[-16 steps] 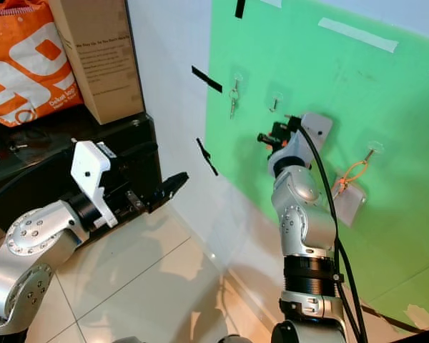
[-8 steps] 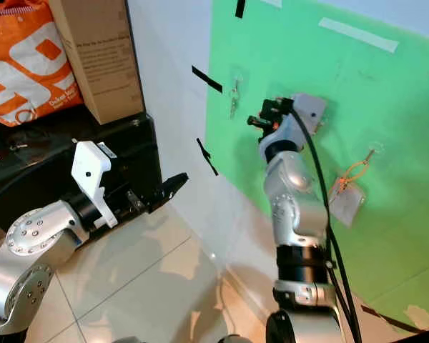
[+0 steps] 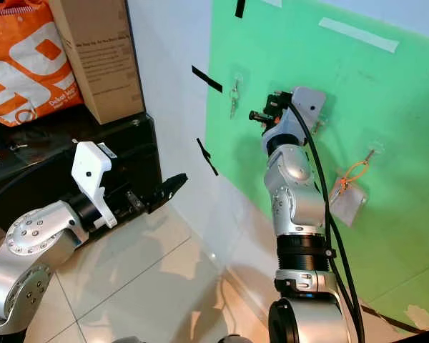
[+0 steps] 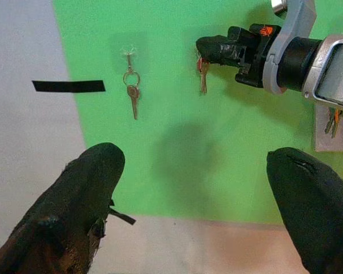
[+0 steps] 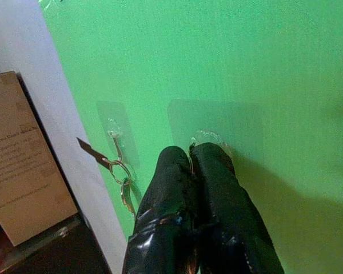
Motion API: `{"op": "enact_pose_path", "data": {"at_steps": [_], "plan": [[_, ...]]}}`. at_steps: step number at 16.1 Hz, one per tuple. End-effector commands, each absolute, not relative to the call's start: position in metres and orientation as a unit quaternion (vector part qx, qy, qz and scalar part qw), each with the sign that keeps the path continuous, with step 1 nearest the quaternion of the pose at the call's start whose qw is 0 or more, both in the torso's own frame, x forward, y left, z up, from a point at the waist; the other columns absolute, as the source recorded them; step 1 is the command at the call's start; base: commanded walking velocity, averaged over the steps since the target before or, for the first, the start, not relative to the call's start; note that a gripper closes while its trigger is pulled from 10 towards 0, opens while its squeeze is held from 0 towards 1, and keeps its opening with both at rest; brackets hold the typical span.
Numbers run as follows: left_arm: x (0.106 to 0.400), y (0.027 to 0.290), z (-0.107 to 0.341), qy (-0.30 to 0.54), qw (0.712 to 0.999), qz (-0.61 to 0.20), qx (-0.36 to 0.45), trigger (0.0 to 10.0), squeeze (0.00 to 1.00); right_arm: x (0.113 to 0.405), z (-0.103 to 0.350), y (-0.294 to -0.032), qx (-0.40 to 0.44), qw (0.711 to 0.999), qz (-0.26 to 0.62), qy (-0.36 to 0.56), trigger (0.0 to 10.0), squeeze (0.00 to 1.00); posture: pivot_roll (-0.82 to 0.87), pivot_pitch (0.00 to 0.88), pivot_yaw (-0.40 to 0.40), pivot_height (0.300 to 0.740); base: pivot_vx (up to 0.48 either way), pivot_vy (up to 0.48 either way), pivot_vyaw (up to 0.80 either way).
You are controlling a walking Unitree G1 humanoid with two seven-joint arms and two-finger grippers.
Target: Hang keys on a hook
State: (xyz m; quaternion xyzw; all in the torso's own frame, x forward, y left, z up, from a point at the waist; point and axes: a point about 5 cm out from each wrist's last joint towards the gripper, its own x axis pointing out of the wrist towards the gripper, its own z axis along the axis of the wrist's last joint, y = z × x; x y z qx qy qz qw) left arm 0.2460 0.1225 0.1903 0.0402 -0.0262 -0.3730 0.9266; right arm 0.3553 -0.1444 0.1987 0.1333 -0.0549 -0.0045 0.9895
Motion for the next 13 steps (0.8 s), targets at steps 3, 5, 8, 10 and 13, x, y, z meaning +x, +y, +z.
{"op": "enact_pose_path", "data": {"at_steps": [3, 5, 8, 10, 13], "plan": [[0.245, 0.1193, 0.1965, -0.035, 0.922, -0.382, 0.048, 10.0, 0.31, 0.3552, 0.1973, -0.1466, 0.126, 0.991, -0.002, -0.045, 10.0, 0.0, 0.09, 0.0, -0.008, 0.74, 0.0, 0.0, 0.0], [0.2453, 0.119, 0.1968, -0.036, 0.922, -0.383, 0.048, 10.0, 0.31, 0.3549, 0.1963, -0.1463, 0.147, 0.988, 0.0, -0.038, 10.0, 0.0, 0.1, 0.0, -0.006, 0.74, 0.0, 0.0, 0.0], [0.2449, 0.1194, 0.1967, -0.035, 0.922, -0.383, 0.049, 10.0, 0.31, 0.3542, 0.1975, -0.146, 0.164, 0.986, 0.01, -0.032, 10.0, 0.0, 0.09, 0.0, -0.008, 0.74, 0.0, 0.0, 0.0], [0.2445, 0.1194, 0.1966, -0.036, 0.922, -0.383, 0.049, 10.0, 0.3, 0.3536, 0.1924, -0.1461, 0.148, 0.989, 0.008, -0.015, 10.0, 0.0, 0.1, 0.0, -0.01, 0.74, 0.0, 0.0, 0.0], [0.2439, 0.1194, 0.1963, -0.036, 0.921, -0.384, 0.051, 10.0, 0.31, 0.3521, 0.1912, -0.1487, 0.142, 0.99, -0.001, -0.012, 10.0, 0.0, 0.09, 0.0, -0.011, 0.74, 0.0, 0.0, 0.0]]}}
